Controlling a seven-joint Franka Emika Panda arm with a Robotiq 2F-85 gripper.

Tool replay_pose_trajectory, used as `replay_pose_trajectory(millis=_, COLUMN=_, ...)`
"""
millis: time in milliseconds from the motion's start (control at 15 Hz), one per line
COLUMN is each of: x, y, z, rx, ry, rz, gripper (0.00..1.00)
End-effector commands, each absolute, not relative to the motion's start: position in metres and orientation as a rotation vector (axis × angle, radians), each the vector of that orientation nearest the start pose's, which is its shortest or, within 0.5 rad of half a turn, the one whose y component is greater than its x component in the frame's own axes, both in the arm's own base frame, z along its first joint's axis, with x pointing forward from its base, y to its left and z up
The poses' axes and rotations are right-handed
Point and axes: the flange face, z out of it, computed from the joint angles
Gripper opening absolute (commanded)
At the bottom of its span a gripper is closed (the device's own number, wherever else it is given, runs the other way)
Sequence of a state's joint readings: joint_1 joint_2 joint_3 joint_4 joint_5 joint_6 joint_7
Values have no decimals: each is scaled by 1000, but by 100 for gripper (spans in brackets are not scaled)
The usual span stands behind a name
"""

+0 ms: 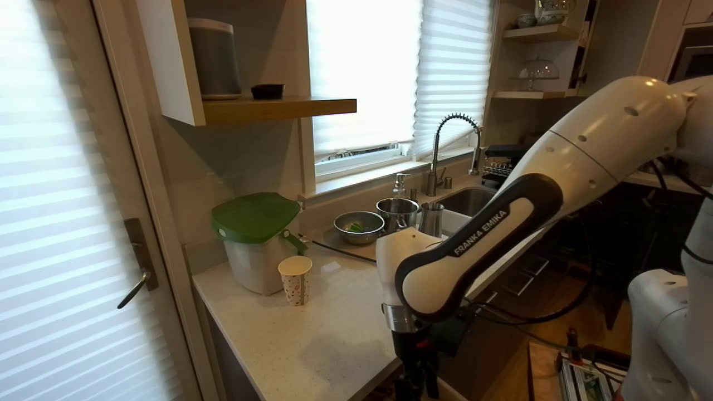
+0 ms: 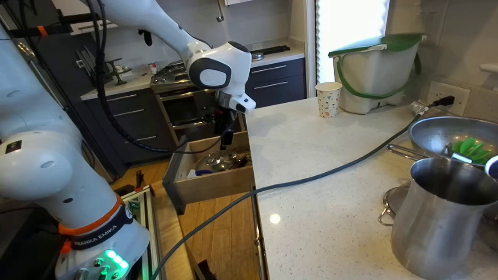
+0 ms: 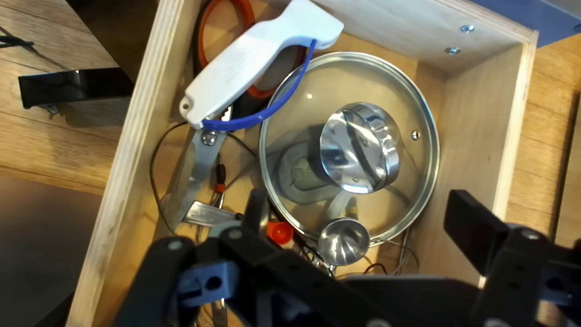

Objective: Remove a metallic measuring spoon from the drawer and place it on the counter top

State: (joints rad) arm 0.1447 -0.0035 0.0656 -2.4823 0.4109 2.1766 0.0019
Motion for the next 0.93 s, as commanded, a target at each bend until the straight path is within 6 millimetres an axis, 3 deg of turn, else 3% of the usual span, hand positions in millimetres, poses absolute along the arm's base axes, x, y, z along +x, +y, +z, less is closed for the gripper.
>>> replay_pose_trajectory(millis=0, x=441, y=112, z=242, rx=-2856, ry=153, rz=554, gripper=100)
replay_pose_trajectory(millis=333, x=450, y=120, z=211, rx=-2917, ry=140, rz=570, gripper=100)
replay_pose_trajectory(millis=867, x=463, y=146, z=181, rx=-2994, ry=210, rz=362, gripper=100)
